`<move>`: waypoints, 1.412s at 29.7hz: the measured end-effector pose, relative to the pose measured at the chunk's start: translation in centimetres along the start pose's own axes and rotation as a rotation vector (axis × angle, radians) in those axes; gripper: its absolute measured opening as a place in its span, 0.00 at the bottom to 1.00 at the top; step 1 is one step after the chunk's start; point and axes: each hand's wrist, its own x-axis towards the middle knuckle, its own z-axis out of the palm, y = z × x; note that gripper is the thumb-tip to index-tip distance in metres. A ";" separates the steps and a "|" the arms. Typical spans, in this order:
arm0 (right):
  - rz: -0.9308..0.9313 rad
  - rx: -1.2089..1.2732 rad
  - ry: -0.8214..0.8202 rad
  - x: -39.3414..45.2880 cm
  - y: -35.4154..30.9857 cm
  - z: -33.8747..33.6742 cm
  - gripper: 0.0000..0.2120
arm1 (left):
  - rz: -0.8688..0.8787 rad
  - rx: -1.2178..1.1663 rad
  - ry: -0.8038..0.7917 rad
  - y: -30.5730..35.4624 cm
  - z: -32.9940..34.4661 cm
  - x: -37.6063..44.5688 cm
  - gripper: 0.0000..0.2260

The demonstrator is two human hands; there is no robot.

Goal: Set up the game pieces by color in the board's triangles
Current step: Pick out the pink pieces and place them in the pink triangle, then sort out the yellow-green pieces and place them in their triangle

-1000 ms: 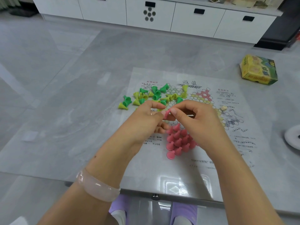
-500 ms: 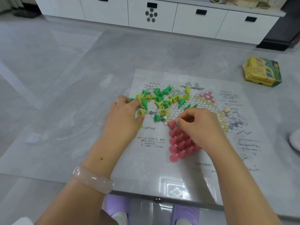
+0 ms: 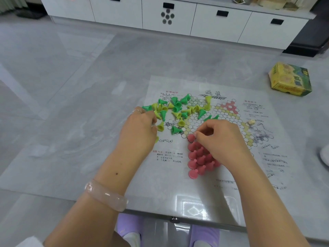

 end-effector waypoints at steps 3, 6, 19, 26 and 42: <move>-0.001 -0.020 0.000 -0.1 0.0 0.0 0.11 | 0.009 -0.011 0.020 0.2 0.0 -0.1 0.11; 0.001 -0.043 0.006 0.0 -0.1 0.0 0.11 | 0.006 -0.030 0.045 0.4 0.0 -0.2 0.11; -0.023 -0.099 -0.003 0.1 0.0 0.0 0.08 | 0.006 -0.047 0.048 0.4 0.1 -0.2 0.10; -0.037 -0.091 -0.011 0.1 0.0 0.1 0.08 | 0.008 -0.054 0.044 0.3 0.1 -0.1 0.11; 0.013 0.001 -0.029 0.0 0.0 0.3 0.08 | 0.008 -0.055 0.043 0.2 0.1 -0.2 0.11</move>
